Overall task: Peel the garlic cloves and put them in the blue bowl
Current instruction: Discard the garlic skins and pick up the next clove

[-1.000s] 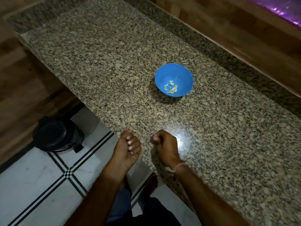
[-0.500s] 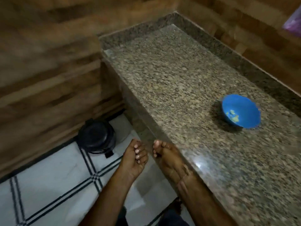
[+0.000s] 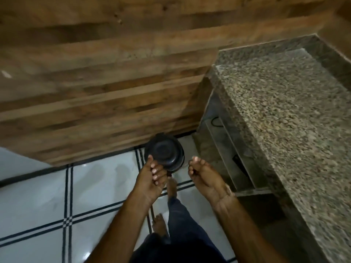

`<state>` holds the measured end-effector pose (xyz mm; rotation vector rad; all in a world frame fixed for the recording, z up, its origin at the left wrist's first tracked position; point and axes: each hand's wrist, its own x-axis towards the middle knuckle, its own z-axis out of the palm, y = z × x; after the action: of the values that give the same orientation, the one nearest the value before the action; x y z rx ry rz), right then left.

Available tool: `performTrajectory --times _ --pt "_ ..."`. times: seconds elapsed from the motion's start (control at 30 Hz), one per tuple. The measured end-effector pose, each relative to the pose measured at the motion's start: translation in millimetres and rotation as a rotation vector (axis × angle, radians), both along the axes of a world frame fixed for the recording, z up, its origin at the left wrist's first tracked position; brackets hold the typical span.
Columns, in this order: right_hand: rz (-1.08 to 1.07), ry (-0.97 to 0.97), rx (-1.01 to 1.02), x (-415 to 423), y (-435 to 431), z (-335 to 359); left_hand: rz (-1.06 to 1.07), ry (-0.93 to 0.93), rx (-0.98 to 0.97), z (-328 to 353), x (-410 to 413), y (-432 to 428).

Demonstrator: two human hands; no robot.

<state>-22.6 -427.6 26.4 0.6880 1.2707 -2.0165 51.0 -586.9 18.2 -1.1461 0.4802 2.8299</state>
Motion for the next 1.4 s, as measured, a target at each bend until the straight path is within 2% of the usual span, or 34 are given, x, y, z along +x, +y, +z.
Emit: performTrajectory --times 0.17,0.33,0.53,0.67,0.77,0.9,0.97,1.03,1.1,1.17,1.2,1.23,1.3,1.37,1.4 --pt "0.068 -0.079 -0.003 -27 -63 -19 0.092 -0.036 -0.023 -9 -5 -56" --pt "0.064 -0.254 0.010 -51 -99 -65 0.133 -0.137 0.042 -61 -26 -85" --pt "0.034 -0.358 0.067 -92 -131 -207 0.166 -0.365 0.188 -217 -80 -94" --pt "0.048 -0.348 0.176 -129 -156 -320 0.142 -0.550 0.062 -299 -144 -100" --pt "0.056 -0.406 0.256 -159 -168 -390 0.129 -0.538 0.115 -367 -181 -107" --pt "0.100 -0.396 0.281 -180 -180 -408 0.053 -0.589 0.156 -432 -194 -109" --pt "0.174 -0.384 0.316 -173 -188 -412 0.024 -0.558 0.158 -437 -204 -107" --pt "0.301 -0.369 0.268 -163 -188 -415 -0.070 -0.553 0.074 -433 -217 -104" --pt "0.251 -0.383 0.301 -162 -178 -422 -0.154 -0.554 -0.013 -420 -227 -92" --pt "0.250 -0.385 0.268 -169 -176 -412 -0.148 -0.596 -0.094 -402 -231 -84" --pt "0.274 -0.344 0.256 -172 -176 -406 -0.119 -0.661 -0.126 -397 -229 -81" --pt "0.316 -0.291 0.254 -170 -179 -400 -0.176 -0.695 -0.249 -389 -228 -80" --pt "0.331 -0.185 0.308 -167 -183 -385 -0.305 -0.619 -0.217 -373 -229 -80" --pt "0.365 -0.050 0.362 -167 -170 -371 -0.253 -0.486 -0.095 -352 -227 -85" --pt "0.338 -0.080 0.333 -171 -163 -367 -0.183 -0.431 -0.064 -338 -224 -85"
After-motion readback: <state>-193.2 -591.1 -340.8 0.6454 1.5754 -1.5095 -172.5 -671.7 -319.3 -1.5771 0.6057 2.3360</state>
